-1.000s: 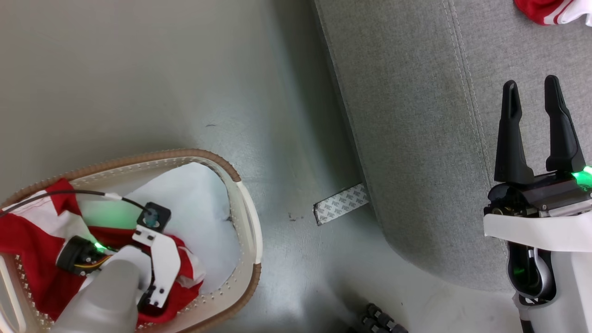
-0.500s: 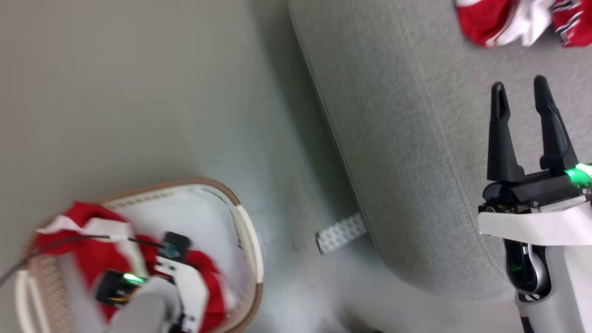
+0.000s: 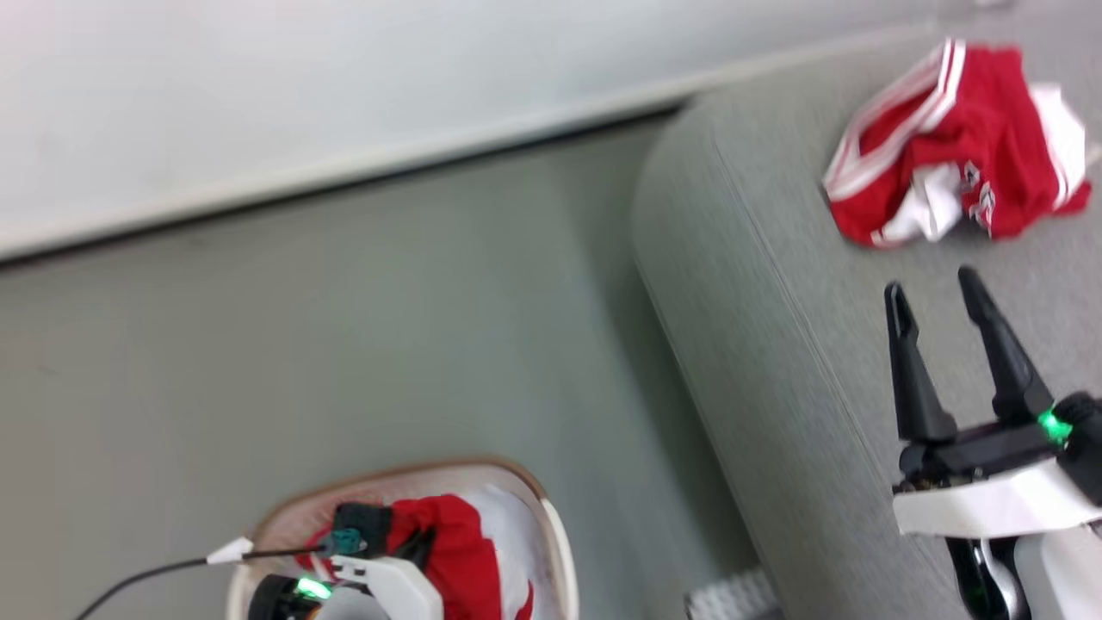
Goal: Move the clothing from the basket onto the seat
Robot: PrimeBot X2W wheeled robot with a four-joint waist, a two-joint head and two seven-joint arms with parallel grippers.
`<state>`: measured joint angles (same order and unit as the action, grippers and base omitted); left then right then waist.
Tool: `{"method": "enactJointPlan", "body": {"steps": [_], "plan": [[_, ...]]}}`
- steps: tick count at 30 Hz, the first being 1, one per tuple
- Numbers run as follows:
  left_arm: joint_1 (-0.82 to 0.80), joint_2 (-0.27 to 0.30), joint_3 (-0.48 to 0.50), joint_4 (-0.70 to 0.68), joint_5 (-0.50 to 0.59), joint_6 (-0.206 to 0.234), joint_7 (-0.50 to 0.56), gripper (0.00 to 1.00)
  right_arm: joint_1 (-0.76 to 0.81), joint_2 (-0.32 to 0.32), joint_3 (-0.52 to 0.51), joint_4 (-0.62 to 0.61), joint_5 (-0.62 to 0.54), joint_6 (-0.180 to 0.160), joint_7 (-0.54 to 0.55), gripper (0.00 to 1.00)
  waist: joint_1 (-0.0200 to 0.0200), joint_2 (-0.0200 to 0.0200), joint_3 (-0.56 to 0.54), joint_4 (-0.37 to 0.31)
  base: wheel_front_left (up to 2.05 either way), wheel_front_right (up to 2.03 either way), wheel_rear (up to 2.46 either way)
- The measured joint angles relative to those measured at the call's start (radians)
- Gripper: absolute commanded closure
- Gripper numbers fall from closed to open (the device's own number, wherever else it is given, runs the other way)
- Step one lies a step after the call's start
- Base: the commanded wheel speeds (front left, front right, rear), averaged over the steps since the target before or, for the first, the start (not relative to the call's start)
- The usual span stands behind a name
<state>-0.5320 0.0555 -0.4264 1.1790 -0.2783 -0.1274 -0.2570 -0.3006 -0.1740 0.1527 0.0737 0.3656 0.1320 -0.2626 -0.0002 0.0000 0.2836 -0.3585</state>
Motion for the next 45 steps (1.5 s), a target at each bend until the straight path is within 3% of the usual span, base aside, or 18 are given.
{"method": "enactJointPlan", "body": {"steps": [6,13,21,28,40,45], "plan": [[0.044,-0.006,-0.067,-0.204,-0.092,-0.001,-0.006,1.00,0.059,-0.019,0.012,0.021,0.001,0.000,0.000,0.00,-0.0001,0.0000,-0.141,0.073,0.00,0.00,0.00],[0.053,0.002,-0.077,-0.434,-0.109,-0.001,-0.007,1.00,0.104,-0.022,0.025,0.029,0.004,0.000,-0.002,0.00,-0.0002,0.0000,-0.256,0.159,0.00,0.00,0.00],[0.022,0.030,-0.077,-0.650,-0.107,-0.001,-0.003,1.00,0.138,-0.021,0.033,0.033,0.005,0.000,-0.002,0.00,-0.0001,0.0000,-0.327,0.223,0.00,0.00,0.00],[-0.027,0.055,-0.066,-0.803,-0.100,0.028,0.050,1.00,0.150,-0.015,0.052,0.033,0.007,0.000,-0.002,0.00,0.0000,0.0000,-0.355,0.241,0.00,0.00,0.00],[-0.016,0.088,-0.050,-0.896,-0.110,0.066,0.100,1.00,0.141,-0.010,0.149,0.007,0.025,0.000,-0.002,0.00,0.0001,0.0001,-0.352,0.237,0.00,0.00,0.00],[-0.015,0.087,-0.061,-0.896,-0.112,0.067,0.107,1.00,0.100,-0.009,0.286,0.011,0.053,0.000,-0.002,0.00,0.0001,0.0000,-0.355,0.238,0.00,0.00,0.00]]}}
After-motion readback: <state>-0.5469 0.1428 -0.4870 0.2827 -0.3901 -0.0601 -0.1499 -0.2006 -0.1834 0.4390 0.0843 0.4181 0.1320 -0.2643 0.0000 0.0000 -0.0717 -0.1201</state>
